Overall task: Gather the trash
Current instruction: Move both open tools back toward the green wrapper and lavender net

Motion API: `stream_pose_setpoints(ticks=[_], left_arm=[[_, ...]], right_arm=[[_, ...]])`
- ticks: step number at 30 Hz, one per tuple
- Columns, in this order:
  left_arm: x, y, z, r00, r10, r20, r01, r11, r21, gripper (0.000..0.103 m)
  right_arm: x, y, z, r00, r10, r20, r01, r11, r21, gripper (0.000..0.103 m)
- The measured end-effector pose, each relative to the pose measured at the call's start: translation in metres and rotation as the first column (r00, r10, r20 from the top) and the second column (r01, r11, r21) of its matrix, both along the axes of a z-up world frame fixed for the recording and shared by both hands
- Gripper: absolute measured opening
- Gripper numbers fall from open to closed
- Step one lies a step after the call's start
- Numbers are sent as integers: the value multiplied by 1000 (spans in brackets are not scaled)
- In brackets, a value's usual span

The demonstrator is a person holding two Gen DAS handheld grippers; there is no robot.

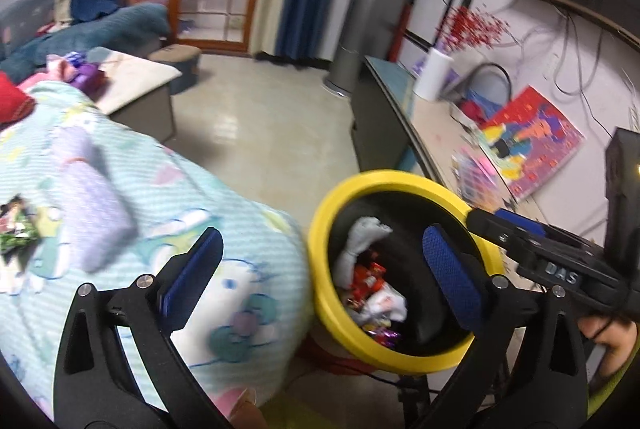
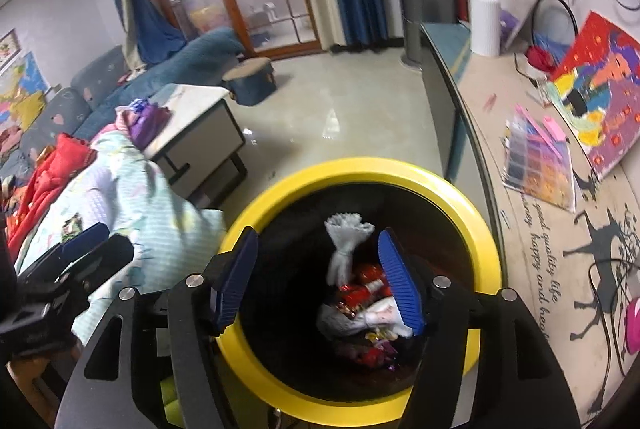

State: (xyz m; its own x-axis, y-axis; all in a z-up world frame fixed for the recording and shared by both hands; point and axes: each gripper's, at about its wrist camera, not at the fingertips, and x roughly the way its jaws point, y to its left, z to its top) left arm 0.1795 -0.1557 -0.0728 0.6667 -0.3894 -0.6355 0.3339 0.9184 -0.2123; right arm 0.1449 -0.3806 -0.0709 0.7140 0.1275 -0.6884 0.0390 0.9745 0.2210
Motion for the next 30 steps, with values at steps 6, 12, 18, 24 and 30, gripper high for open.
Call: stream_pose_setpoints(ticks=[6,12,18,24,30], left_arm=[[-4,27,12,992,108,65,-110,994,26,92],[-4,62,18,974,206,93,-208,978,16,92],[1,99,18,945,310,102,-313,950,10,92],[7,145,13,901,429,67,-429,903,-21,92],[9,192,4,848,530,13,-529,847,-59,92]], right_arm=[[-4,28,15,996,61,65,-61,998,9,64],[1,64,26,984,152,95,-153,988,2,67],[10,101,30,966,239,94,-240,971,3,68],[25,140,26,942,327,72,-329,944,18,68],[43,180,19,912,407,48,-408,912,29,68]])
